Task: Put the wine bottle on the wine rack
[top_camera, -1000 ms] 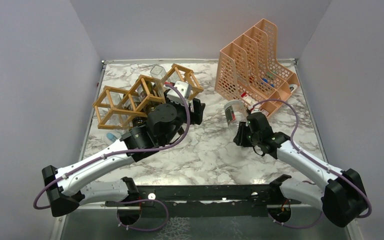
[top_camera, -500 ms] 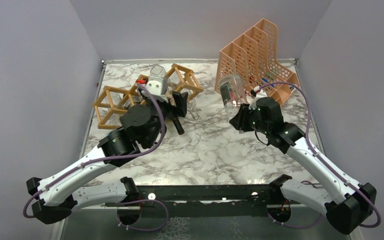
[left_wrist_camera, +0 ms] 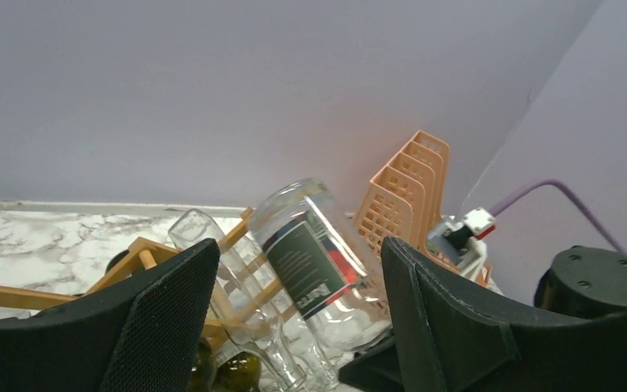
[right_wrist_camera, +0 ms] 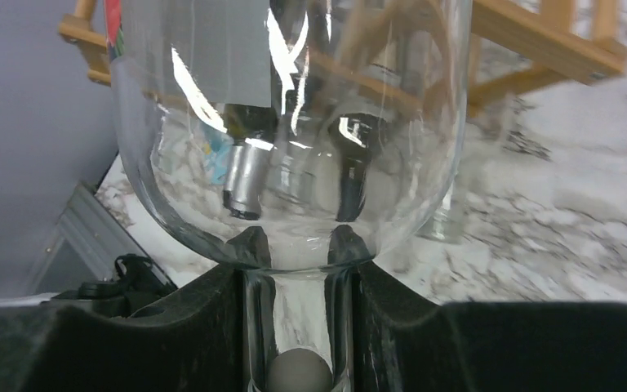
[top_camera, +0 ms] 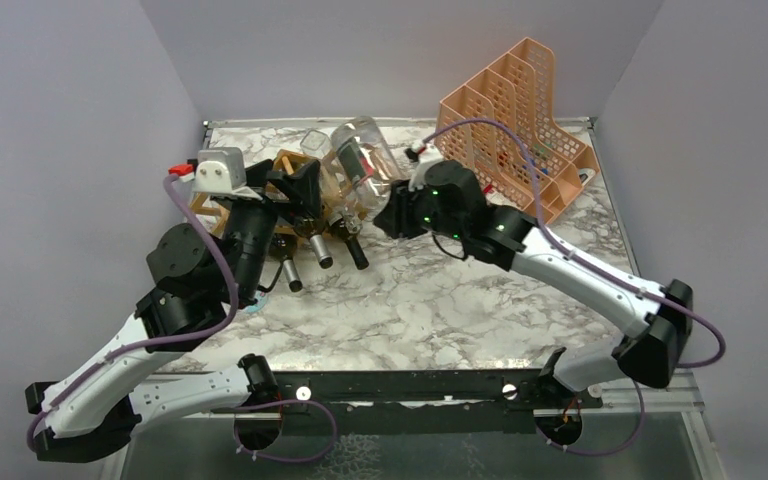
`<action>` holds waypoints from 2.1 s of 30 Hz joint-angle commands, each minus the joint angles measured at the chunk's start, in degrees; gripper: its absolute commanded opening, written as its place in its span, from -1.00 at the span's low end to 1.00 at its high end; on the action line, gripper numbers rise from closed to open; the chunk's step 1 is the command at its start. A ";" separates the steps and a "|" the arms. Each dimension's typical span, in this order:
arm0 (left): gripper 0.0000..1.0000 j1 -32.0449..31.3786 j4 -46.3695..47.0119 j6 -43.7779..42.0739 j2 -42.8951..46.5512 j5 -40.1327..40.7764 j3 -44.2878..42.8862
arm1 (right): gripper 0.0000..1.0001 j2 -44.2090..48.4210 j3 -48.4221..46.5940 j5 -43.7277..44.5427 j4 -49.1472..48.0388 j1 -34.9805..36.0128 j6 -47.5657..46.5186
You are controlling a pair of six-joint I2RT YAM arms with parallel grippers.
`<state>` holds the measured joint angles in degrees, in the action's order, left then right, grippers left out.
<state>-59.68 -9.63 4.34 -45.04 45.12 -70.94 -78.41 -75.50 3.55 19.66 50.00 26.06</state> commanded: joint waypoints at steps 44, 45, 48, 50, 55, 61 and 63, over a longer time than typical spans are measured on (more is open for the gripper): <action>0.57 0.14 -8.98 2.33 11.08 10.45 -1.74 | -0.05 -43.76 -41.64 8.54 -16.36 14.85 26.74; 0.57 0.16 -9.13 2.36 11.02 10.53 -1.75 | -0.02 -43.80 -41.65 8.72 -16.07 14.83 26.71; 0.57 0.18 -9.28 2.43 11.02 10.44 -1.79 | 0.04 -43.50 -40.94 9.39 -15.00 14.84 26.83; 0.57 0.14 -9.33 2.52 11.07 10.52 -1.77 | 0.10 -42.80 -39.74 9.92 -14.67 14.82 27.33; 0.57 0.17 -9.64 2.60 11.11 10.54 -1.73 | 0.22 -40.20 -35.80 11.10 -15.32 14.86 27.32; 0.57 0.15 -9.76 2.52 10.85 10.76 -1.75 | 0.45 -36.96 -32.13 12.06 -16.10 14.86 25.78; 0.58 0.13 -9.73 2.50 10.76 10.91 -1.75 | 0.51 -35.49 -30.35 12.55 -17.03 14.84 25.05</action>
<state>-59.68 -19.09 6.66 -34.13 54.74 -72.73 -118.39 -108.51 13.08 6.09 64.66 52.90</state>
